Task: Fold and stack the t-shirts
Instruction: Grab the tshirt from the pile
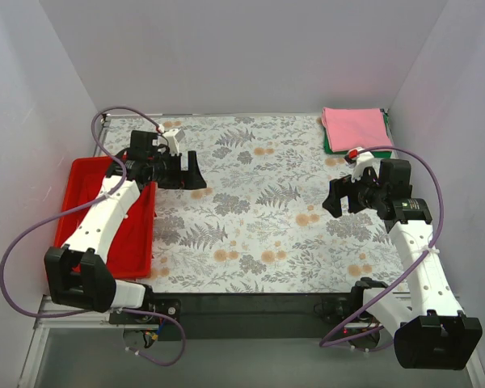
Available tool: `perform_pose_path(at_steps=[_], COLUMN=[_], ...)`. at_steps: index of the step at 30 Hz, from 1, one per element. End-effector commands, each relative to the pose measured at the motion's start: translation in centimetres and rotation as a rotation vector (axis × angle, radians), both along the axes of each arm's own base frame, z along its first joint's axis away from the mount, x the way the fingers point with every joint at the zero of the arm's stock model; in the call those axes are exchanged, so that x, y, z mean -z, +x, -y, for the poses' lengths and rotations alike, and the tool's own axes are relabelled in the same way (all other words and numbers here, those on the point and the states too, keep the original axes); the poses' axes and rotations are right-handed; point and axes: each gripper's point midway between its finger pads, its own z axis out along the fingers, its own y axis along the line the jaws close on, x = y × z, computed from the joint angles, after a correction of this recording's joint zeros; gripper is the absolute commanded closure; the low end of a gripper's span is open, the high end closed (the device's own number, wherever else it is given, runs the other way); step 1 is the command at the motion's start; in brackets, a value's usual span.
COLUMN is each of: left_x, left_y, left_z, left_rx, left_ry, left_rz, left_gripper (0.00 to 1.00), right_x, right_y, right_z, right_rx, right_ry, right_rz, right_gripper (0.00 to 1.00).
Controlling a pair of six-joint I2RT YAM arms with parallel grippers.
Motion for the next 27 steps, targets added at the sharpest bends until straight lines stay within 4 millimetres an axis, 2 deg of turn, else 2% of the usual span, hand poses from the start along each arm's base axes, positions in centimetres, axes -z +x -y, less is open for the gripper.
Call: perform_pose_path(at_steps=[1, 2, 4, 5, 6, 7, 8, 9, 10, 12, 13, 15, 16, 17, 18, 19, 21, 22, 25, 26, 27], left_x=[-3.0, -4.3, -5.5, -7.3, -7.5, -8.0, -9.3, -9.6, -8.8, -9.5, -8.5, -8.2, -7.7, -5.9, -5.3, -3.9, -2.4, -0.7, 2.0, 4.0, 4.7], left_y=[0.3, 0.8, 1.3, 1.9, 2.7, 3.5, 4.3, 5.1, 6.0, 7.3, 8.2, 8.8, 9.0, 9.4, 9.4, 9.1, 9.2, 8.6, 8.2, 7.5, 7.7], left_z=[0.7, 1.0, 0.5, 0.3, -0.3, -1.8, -2.7, -3.7, -6.4, -9.5, -12.4, -15.7, -18.3, -19.9, -21.0, -23.1, -24.7, -24.8, -25.9, -25.7, -26.1], left_rx=[0.052, 0.075, 0.082, 0.086, 0.069, 0.031, 0.018, -0.004, -0.052, -0.123, -0.164, -0.222, -0.274, -0.277, -0.292, -0.335, -0.323, -0.312, -0.316, -0.311, -0.303], left_ry=[-0.037, -0.064, -0.08, -0.098, -0.094, -0.089, -0.088, -0.074, -0.047, 0.004, 0.031, 0.08, 0.108, 0.146, 0.172, 0.212, 0.265, 0.284, 0.341, 0.343, 0.359], left_rz=[0.026, 0.039, 0.051, 0.09, 0.091, 0.097, 0.127, 0.132, 0.106, 0.125, 0.112, 0.101, 0.085, 0.052, 0.038, 0.009, 0.016, -0.02, -0.054, -0.097, -0.087], left_gripper=[0.11, 0.11, 0.11, 0.11, 0.11, 0.11, 0.11, 0.11, 0.11, 0.11, 0.11, 0.11, 0.11, 0.11, 0.11, 0.11, 0.11, 0.11, 0.11, 0.11, 0.11], right_x=[-1.0, -1.2, -0.9, -0.9, -0.8, -0.7, -0.5, -0.5, -0.4, -0.4, -0.5, -0.4, -0.3, 0.0, 0.3, 0.4, 0.5, 0.6, 0.4, 0.5, 0.5], right_y=[0.4, 0.3, 0.1, 0.0, 0.0, -0.1, -0.3, -0.3, -0.3, -0.2, -0.2, -0.2, -0.2, -0.3, -0.3, -0.2, 0.0, 0.1, 0.3, 0.3, 0.3], right_z=[-0.1, -0.1, -0.1, -0.1, -0.1, 0.0, 0.0, 0.0, 0.0, 0.2, 0.1, 0.0, -0.1, -0.2, -0.2, -0.2, -0.2, -0.2, -0.3, -0.3, -0.3], right_rx=[-0.005, -0.009, -0.015, -0.023, -0.024, -0.03, -0.031, -0.041, -0.043, -0.045, -0.047, -0.049, -0.054, -0.057, -0.059, -0.058, -0.058, -0.06, -0.057, -0.054, -0.055], right_ry=[0.006, 0.004, 0.0, -0.005, -0.009, -0.013, -0.018, -0.026, -0.028, -0.036, -0.036, -0.028, -0.025, -0.022, -0.018, -0.017, -0.019, -0.021, -0.014, -0.01, -0.007], right_rz=[0.046, 0.052, 0.045, 0.049, 0.047, 0.043, 0.037, 0.042, 0.041, 0.042, 0.042, 0.03, 0.026, 0.015, 0.004, -0.001, -0.008, -0.012, -0.017, -0.027, -0.027], right_gripper=[0.01, 0.02, 0.02, 0.01, 0.01, 0.01, 0.01, 0.01, 0.02, 0.02, 0.01, 0.02, 0.02, 0.02, 0.02, 0.02, 0.01, 0.01, 0.02, 0.02, 0.01])
